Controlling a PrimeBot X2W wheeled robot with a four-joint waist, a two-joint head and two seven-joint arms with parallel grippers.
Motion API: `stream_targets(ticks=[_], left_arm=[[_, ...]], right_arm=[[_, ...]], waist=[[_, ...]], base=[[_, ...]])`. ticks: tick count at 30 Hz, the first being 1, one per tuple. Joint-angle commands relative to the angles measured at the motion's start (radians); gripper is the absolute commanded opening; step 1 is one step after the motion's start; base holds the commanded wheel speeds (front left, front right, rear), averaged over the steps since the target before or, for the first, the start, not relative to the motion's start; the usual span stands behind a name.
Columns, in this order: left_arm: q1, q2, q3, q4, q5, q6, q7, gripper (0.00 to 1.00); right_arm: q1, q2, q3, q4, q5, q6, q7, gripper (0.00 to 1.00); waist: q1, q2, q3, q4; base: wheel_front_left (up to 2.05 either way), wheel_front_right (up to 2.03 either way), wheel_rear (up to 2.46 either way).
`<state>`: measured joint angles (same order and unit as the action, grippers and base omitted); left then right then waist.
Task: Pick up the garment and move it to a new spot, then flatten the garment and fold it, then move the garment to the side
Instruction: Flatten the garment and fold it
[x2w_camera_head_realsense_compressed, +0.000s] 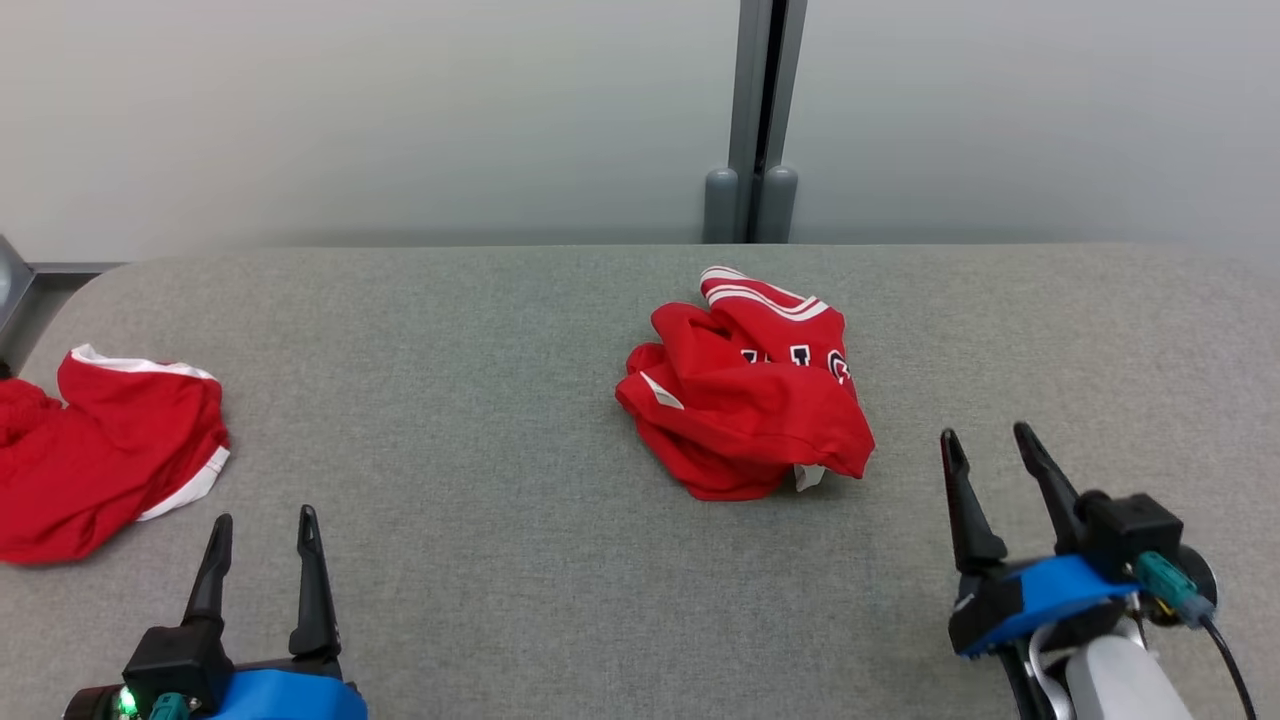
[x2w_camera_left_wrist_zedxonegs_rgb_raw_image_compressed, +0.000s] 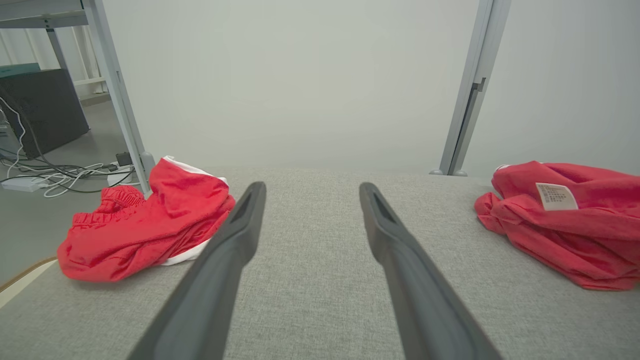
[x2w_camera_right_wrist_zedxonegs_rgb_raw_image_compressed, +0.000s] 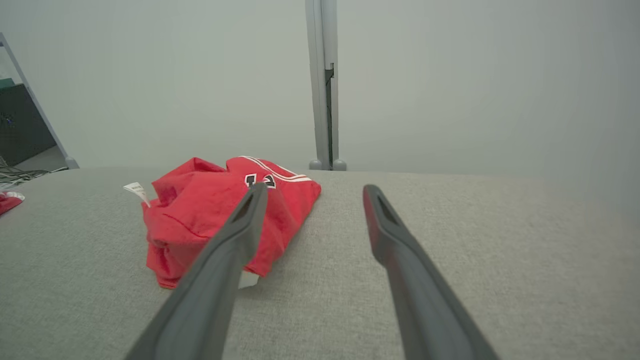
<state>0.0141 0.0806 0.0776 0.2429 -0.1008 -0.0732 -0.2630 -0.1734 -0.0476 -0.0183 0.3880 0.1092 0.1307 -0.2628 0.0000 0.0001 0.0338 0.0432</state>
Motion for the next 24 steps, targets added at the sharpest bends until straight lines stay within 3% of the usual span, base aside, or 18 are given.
stream_targets(ticks=[1, 15, 24], left_arm=[[-0.019, -0.004, -0.008, -0.002, 0.006, -0.005, -0.003, 1.00], [-0.125, -0.019, -0.049, -0.046, -0.003, -0.009, -0.003, 1.00], [-0.186, -0.027, -0.089, -0.062, -0.015, -0.009, -0.003, 1.00]], right_arm=[[-0.048, -0.005, 0.009, 0.025, -0.014, 0.000, -0.003, 1.00], [-0.580, -0.146, 0.065, 0.370, -0.078, 0.000, 0.107, 1.00], [-0.774, -0.200, 0.105, 0.653, -0.081, 0.000, 0.204, 1.00]], waist=[[0.0000, -0.0001, 0.012, 0.011], [0.0000, -0.0001, 0.179, 0.126], [0.0000, -0.0001, 0.260, 0.189]], base=[[0.00, 0.00, 0.00], [0.00, 0.00, 0.00], [0.00, 0.00, 0.00]])
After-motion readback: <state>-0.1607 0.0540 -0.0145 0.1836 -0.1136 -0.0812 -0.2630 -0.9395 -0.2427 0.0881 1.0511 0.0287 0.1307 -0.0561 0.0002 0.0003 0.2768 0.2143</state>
